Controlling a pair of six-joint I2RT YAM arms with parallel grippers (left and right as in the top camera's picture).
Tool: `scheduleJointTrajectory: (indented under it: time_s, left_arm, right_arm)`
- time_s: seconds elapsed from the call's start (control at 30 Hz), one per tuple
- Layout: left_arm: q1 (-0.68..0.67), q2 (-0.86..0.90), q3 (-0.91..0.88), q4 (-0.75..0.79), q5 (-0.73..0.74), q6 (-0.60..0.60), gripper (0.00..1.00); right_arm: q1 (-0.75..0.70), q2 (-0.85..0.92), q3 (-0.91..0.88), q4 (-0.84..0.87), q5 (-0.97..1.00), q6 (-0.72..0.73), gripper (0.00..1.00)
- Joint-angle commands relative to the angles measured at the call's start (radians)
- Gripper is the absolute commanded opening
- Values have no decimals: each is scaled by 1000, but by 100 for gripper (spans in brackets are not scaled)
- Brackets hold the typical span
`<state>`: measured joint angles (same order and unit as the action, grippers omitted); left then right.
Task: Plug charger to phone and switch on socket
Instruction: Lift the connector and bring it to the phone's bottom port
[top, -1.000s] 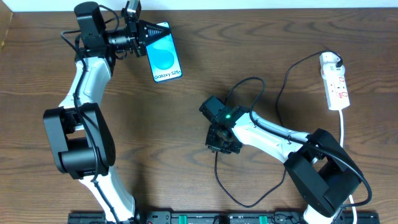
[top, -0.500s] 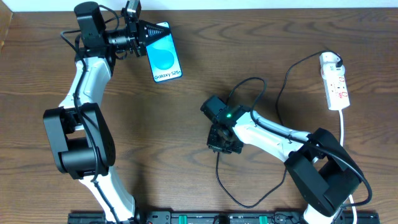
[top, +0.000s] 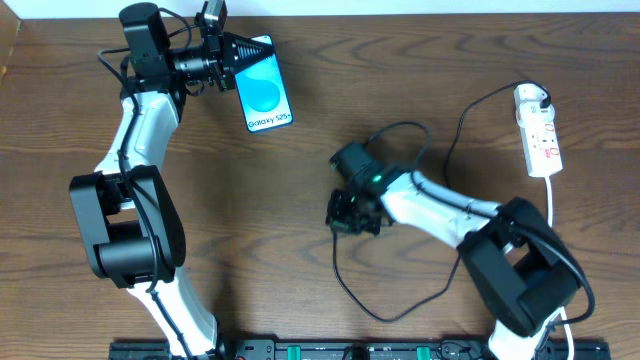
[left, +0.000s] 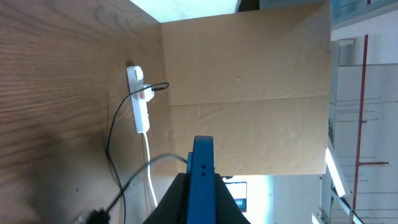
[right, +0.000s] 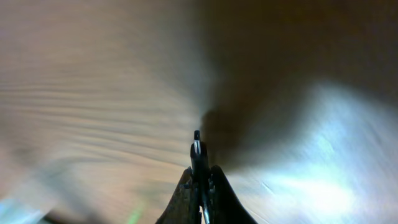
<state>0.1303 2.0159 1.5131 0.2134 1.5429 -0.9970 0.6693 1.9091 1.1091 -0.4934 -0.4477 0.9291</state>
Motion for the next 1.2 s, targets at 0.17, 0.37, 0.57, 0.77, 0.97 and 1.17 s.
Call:
scheduleJointTrajectory:
  time_s: [0.17,0.37,0.57,0.77,0.97,1.17]
  left_arm:
    - [4,-30,-5,5,-27,2,7]
    - [2,-30,-5,5,-163,2,7]
    - [-25,-30,-5,5,-323,2,7]
    - [-83,-30,-5,17,-401,2,7]
    - [-129,-30,-5,18,-427,3,7]
    - [-144,-30,-5,20,-397,14,7]
  right_arm:
    - [-234,8,-7,346,-685,-321,1]
    - [-318,8,-7,677,-909,-302,1]
    - [-325,8,-7,920,-999,-232,1]
    - [-325,8,-7,1014,-1037,-200,1]
    - [-328,8,-7,1014,-1025,-184,1]
    - [-330,8,-7,1014,-1025,-181,1]
